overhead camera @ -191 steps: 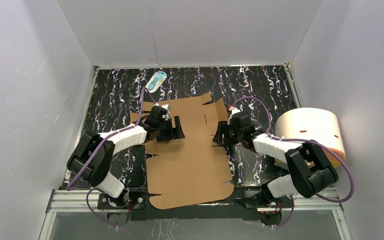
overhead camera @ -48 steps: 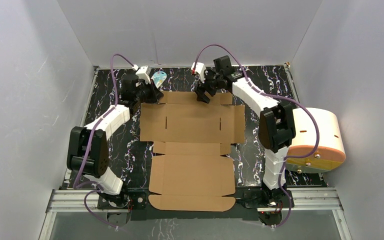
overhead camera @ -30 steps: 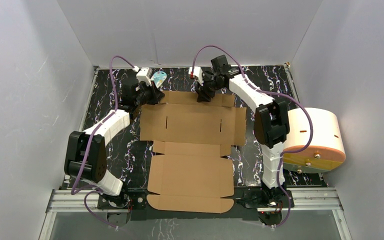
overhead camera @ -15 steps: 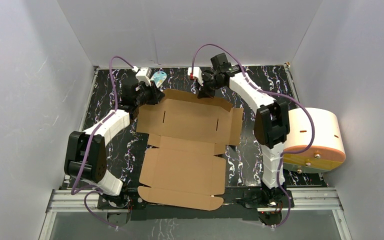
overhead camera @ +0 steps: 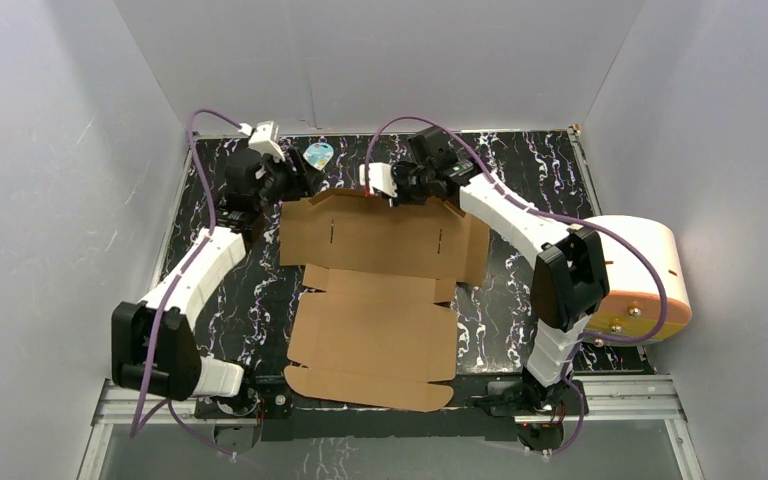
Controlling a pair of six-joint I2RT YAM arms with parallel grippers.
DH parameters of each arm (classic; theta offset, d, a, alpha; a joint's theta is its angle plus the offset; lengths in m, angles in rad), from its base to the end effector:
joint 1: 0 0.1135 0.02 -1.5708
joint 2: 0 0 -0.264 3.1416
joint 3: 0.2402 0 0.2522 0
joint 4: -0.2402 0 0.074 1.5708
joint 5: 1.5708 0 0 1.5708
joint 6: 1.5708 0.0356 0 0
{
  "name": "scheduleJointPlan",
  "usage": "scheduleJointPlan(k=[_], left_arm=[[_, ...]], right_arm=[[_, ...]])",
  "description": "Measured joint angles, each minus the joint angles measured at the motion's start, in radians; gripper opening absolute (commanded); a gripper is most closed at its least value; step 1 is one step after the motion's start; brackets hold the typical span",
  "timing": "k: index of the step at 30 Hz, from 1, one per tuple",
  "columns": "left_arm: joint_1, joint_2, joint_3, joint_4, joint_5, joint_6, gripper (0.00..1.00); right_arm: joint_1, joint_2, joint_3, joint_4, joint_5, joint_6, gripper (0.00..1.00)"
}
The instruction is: Fold the paper box
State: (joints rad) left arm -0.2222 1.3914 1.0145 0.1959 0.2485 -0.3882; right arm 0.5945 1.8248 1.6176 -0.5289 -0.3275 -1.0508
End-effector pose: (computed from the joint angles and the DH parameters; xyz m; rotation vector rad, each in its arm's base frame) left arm 0.3194 -0.0812 0.3194 0.0372 1.7928 -0.6592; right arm 0.3401 0.2437 0.3050 -1.7670 1.4144 0.1369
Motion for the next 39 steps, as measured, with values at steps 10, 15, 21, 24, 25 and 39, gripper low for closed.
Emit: scheduleJointPlan(k=[10, 15, 21, 24, 25, 39], left_arm=[[0.162, -0.117, 0.066, -0.191, -0.044, -0.066, 0.62], [0.235, -0.117, 0.08, -0.291, -0.055, -0.076, 0.67], [0.25, -0.117, 0.08, -0.357, -0.055, -0.074, 0.71], [0.25, -0.117, 0.08, -0.378, -0.053, -0.071, 0.73], [0.25, -0.117, 0.08, -0.385, -0.05, -0.069, 0.73], [0.251, -0.091, 0.08, -0.432, 0.004, -0.055, 0.76]], right_arm=[[0.043, -0.098, -0.127, 0.205, 0.166, -0.16, 0.03], [0.057, -0.126, -0.171, 0.319, 0.217, -0.237, 0.03], [0.088, -0.174, -0.293, 0.474, 0.28, -0.304, 0.03], [0.115, -0.221, -0.404, 0.556, 0.307, -0.321, 0.04], [0.123, -0.233, -0.433, 0.576, 0.316, -0.323, 0.04], [0.194, -0.342, -0.708, 0.863, 0.384, -0.261, 0.05]])
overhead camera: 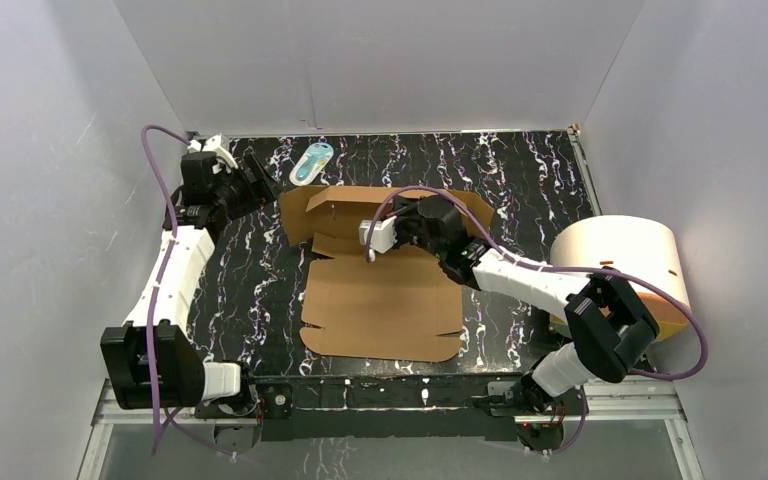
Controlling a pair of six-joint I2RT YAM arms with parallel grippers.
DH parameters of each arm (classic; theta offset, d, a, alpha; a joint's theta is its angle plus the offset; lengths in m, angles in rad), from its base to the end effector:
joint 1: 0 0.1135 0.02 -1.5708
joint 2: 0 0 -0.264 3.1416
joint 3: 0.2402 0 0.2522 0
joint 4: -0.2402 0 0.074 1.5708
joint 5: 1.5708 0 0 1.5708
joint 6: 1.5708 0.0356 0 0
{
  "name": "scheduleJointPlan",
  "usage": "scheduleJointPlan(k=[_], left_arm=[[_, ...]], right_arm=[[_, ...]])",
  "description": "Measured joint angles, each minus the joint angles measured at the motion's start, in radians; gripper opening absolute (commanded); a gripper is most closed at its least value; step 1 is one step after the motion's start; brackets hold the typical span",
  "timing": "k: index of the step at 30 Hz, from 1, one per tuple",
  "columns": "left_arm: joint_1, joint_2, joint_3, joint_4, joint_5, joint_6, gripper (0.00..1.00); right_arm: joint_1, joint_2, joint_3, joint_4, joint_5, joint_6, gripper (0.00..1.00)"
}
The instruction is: Fold the paper box
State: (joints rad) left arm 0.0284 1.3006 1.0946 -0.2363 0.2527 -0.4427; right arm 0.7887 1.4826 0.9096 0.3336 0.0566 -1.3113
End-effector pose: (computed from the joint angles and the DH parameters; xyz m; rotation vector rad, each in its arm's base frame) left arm 0.2997 -0.0004 0.3301 -0.3150 2.0117 -0.5165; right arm 0.2421 0.2409 0.2681 -1.5668 0.9456 -0.4212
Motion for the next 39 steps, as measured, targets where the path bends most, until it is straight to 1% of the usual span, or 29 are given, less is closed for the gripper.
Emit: scheduleJointPlan(k=[3, 6, 10, 12, 15, 18, 21, 25, 28, 32, 36, 39], left_arm=[[0.0, 0.003, -0.003, -0.006, 0.05, -0.009, 0.75], [-0.005, -0.002, -0.018, -0.002, 0.098, -0.03, 0.71], [-0.022, -0.045, -0.062, -0.004, 0.112, -0.059, 0.57], [-0.04, -0.08, -0.082, -0.004, 0.111, -0.071, 0.55], [-0.079, -0.122, -0.09, 0.007, 0.11, -0.087, 0.55], [-0.125, -0.123, -0.09, 0.035, 0.104, -0.102, 0.55], [-0.175, -0.093, -0.089, 0.067, 0.082, -0.116, 0.54], [-0.218, -0.023, -0.089, 0.11, 0.073, -0.144, 0.6], [-0.234, 0.021, -0.09, 0.149, 0.072, -0.175, 0.6], [-0.248, 0.036, -0.102, 0.222, 0.077, -0.219, 0.6], [-0.26, 0.036, -0.14, 0.302, 0.089, -0.269, 0.56], [-0.264, 0.035, -0.181, 0.351, 0.105, -0.313, 0.55]], right_arm=[[0.02, -0.006, -0.042, 0.055, 0.026, -0.001, 0.05], [0.035, -0.01, -0.064, 0.094, 0.052, 0.0, 0.05], [0.048, -0.012, -0.087, 0.129, 0.072, 0.0, 0.05], [0.051, -0.012, -0.091, 0.139, 0.079, -0.001, 0.05], [0.055, -0.012, -0.095, 0.145, 0.085, 0.0, 0.05], [0.064, -0.014, -0.103, 0.154, 0.097, -0.001, 0.05], [0.073, -0.018, -0.108, 0.158, 0.103, -0.001, 0.05], [0.087, -0.019, -0.108, 0.161, 0.106, -0.001, 0.05], [0.093, -0.019, -0.108, 0.163, 0.114, -0.001, 0.05], [0.097, -0.019, -0.109, 0.164, 0.121, -0.001, 0.05], [0.099, -0.019, -0.117, 0.173, 0.125, -0.001, 0.05], [0.103, -0.018, -0.121, 0.185, 0.13, -0.001, 0.05]])
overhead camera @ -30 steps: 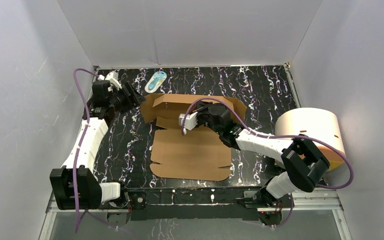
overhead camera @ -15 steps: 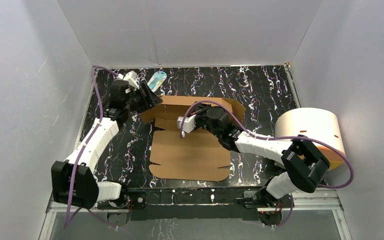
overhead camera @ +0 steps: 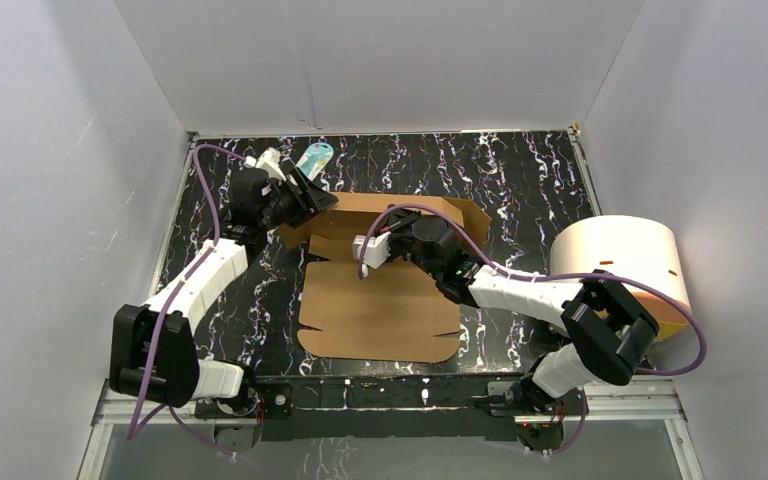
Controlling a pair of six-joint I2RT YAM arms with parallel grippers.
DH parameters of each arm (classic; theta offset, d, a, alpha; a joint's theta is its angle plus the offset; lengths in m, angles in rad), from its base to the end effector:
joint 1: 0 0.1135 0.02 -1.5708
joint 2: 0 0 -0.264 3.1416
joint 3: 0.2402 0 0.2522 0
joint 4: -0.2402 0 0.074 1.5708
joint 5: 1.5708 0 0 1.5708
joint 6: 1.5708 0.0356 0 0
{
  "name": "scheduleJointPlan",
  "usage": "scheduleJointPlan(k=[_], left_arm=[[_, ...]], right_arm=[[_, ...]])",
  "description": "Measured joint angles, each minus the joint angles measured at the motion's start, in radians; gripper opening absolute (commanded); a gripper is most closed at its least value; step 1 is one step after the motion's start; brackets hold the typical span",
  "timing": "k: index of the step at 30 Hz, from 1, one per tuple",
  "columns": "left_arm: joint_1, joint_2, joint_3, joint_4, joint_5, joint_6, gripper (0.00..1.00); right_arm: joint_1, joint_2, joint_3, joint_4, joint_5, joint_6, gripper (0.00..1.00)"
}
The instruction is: Fold the paper box
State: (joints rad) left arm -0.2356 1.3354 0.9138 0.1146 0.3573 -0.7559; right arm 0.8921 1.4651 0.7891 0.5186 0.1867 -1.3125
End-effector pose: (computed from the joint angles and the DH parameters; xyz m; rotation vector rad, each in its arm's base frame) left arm 0.2974 -0.0842 0.2923 -0.2550 1.9702 -0.9987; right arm 0.2113 0.2515 0.2525 -1.4922 0.9113 -0.4701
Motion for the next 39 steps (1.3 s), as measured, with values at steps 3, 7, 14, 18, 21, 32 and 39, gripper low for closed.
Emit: scheduleJointPlan(k=[3, 7, 14, 18, 21, 32, 39], left_arm=[[-0.003, 0.0, -0.029, 0.042, 0.01, -0.043, 0.55], [-0.005, -0.007, -0.062, 0.089, 0.011, -0.079, 0.55], [-0.007, -0.041, -0.136, 0.135, -0.003, -0.085, 0.56], [-0.009, -0.043, -0.159, 0.142, -0.006, -0.084, 0.58], [-0.009, -0.047, -0.162, 0.14, -0.017, -0.078, 0.61], [-0.01, -0.172, -0.18, 0.061, -0.16, -0.048, 0.78], [0.005, -0.286, -0.308, 0.066, -0.249, -0.061, 0.81]], right_arm=[[0.005, 0.005, 0.0, 0.008, 0.007, -0.001, 0.05], [0.009, 0.01, 0.0, 0.016, 0.019, -0.004, 0.05], [0.037, 0.025, -0.038, 0.087, 0.053, -0.035, 0.05], [0.056, 0.047, -0.068, 0.16, 0.086, -0.066, 0.05], [0.063, 0.056, -0.076, 0.19, 0.104, -0.083, 0.05], [0.077, 0.056, -0.082, 0.202, 0.128, -0.114, 0.05], [0.078, 0.056, -0.082, 0.197, 0.129, -0.121, 0.04]])
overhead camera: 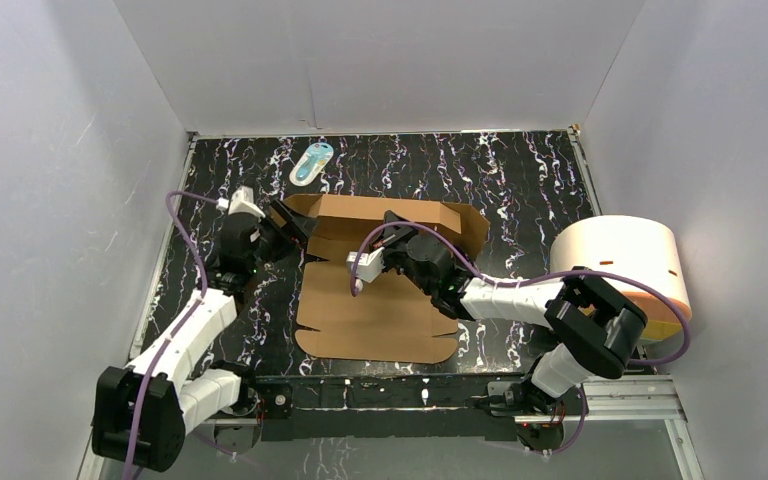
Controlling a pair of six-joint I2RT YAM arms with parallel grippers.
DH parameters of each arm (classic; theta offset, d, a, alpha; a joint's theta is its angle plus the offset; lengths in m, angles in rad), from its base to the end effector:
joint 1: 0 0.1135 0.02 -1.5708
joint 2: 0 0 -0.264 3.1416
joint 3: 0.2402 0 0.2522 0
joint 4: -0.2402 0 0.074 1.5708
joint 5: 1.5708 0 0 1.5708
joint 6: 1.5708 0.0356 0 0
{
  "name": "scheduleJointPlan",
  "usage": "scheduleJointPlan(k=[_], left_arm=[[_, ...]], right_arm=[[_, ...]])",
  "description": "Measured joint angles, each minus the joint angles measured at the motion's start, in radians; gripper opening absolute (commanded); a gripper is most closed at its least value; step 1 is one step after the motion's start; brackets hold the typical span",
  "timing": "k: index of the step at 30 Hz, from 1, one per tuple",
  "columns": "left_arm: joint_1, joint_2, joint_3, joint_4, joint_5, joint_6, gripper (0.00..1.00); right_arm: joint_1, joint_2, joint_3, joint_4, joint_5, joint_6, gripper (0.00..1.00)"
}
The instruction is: Fold the paper box
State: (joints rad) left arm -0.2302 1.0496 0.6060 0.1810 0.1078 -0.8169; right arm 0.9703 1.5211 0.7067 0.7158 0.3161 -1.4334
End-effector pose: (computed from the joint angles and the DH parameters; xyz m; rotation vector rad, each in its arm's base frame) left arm 0.2340 -0.0588 0.2631 -0.4773 1.8536 -0.8224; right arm 0.1933 0.2627 0.2296 -1.4828 0.8340 -0.6113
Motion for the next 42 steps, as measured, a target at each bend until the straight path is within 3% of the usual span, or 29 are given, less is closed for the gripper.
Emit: scheduleJointPlan(k=[5, 12, 20, 29, 42], left_arm=[[0.014, -0.04, -0.133, 0.067, -0.035, -0.029, 0.82], [0.033, 0.044, -0.297, 0.323, -0.028, -0.075, 0.81], [0.038, 0.273, -0.304, 0.578, 0.002, -0.07, 0.79], [0.037, 0.457, -0.269, 0.725, 0.059, -0.046, 0.73], [-0.063, 0.503, -0.241, 0.871, 0.114, 0.035, 0.65]], right_arm=[[0.0, 0.0, 0.0, -0.001, 0.0, 0.0, 0.05], [0.0, 0.0, 0.0, -0.002, 0.0, 0.001, 0.04], [0.0, 0.0, 0.0, -0.002, -0.001, 0.005, 0.04], [0.0, 0.0, 0.0, -0.002, -0.001, 0.009, 0.04], [0.0, 0.0, 0.0, -0.002, -0.003, 0.013, 0.04]])
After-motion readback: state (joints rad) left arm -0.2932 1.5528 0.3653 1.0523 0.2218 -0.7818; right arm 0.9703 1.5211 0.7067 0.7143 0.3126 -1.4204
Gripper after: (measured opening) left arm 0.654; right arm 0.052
